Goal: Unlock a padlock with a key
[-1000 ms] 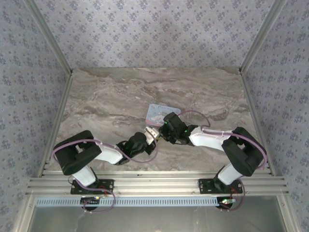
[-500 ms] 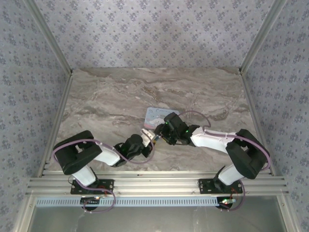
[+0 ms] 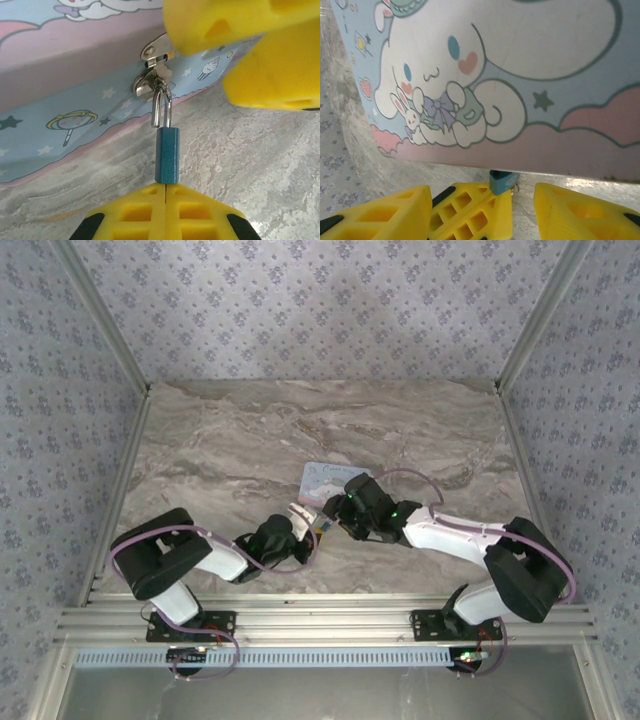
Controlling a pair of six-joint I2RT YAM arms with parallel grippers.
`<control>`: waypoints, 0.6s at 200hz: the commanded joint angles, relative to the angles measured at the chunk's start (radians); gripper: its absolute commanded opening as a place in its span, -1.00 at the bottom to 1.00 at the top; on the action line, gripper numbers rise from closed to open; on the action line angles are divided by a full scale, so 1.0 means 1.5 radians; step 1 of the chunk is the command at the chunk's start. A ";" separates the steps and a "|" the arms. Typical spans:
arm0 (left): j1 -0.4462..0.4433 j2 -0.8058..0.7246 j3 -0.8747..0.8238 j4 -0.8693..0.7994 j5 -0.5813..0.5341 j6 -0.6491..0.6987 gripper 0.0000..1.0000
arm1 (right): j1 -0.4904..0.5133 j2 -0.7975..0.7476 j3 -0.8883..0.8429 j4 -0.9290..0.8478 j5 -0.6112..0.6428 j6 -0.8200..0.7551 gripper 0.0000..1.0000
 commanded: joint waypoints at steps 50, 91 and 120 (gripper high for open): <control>-0.011 -0.068 0.020 -0.087 -0.017 0.086 -1.00 | 0.019 0.029 0.006 0.001 0.013 0.001 0.10; -0.036 -0.084 0.047 -0.134 -0.044 0.150 -1.00 | 0.018 0.043 0.009 0.005 0.003 0.004 0.08; -0.049 -0.080 0.061 -0.148 -0.062 0.166 -1.00 | 0.020 0.051 0.016 0.007 -0.006 0.004 0.05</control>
